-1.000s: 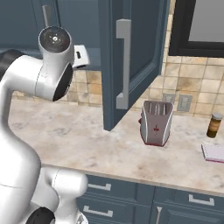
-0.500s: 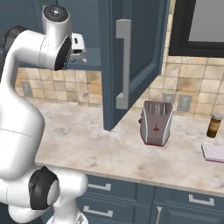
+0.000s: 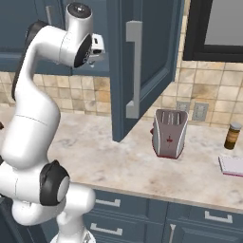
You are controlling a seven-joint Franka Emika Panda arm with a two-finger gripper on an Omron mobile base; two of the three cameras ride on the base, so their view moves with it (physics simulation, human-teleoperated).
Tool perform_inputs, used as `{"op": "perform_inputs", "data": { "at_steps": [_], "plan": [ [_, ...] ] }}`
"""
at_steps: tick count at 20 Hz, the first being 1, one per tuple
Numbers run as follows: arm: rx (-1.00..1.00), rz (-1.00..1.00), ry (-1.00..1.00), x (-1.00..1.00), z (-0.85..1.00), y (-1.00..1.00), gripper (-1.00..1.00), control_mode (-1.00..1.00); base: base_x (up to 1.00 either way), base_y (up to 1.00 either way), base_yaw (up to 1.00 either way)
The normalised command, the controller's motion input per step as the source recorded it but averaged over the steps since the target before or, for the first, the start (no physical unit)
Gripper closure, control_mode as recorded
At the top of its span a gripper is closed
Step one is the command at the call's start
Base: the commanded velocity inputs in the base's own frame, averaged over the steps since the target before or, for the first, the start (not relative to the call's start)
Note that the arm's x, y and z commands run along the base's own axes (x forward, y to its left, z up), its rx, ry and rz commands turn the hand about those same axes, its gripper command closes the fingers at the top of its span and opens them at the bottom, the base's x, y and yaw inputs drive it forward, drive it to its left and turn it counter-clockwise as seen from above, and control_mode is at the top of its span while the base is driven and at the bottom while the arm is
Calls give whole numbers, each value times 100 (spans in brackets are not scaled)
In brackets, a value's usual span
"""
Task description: Open the cabinet. Pick the dish brush and place it next to the sink. Then close the cabinet.
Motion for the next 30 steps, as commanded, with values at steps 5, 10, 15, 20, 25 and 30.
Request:
{"op": "perform_inputs", "data": {
  "at_steps": [5,10,15,20,25,30],
  "plan": [
    [0,3,0,45,-36,0,-100,-100,0,0,0],
    [0,2,-1,40,-17,0,-100,-100,0,0,0],
    [2,0,0,51,-4,0,-100,-100,0,0,0],
    [6,4,0,56,-14,0,-100,-100,0,0,0],
    [8,8,0,57,-16,0,-100,-100,0,0,0],
    [5,7,0,57,-6,0,-100,-100,0,0,0]
  ]
}}
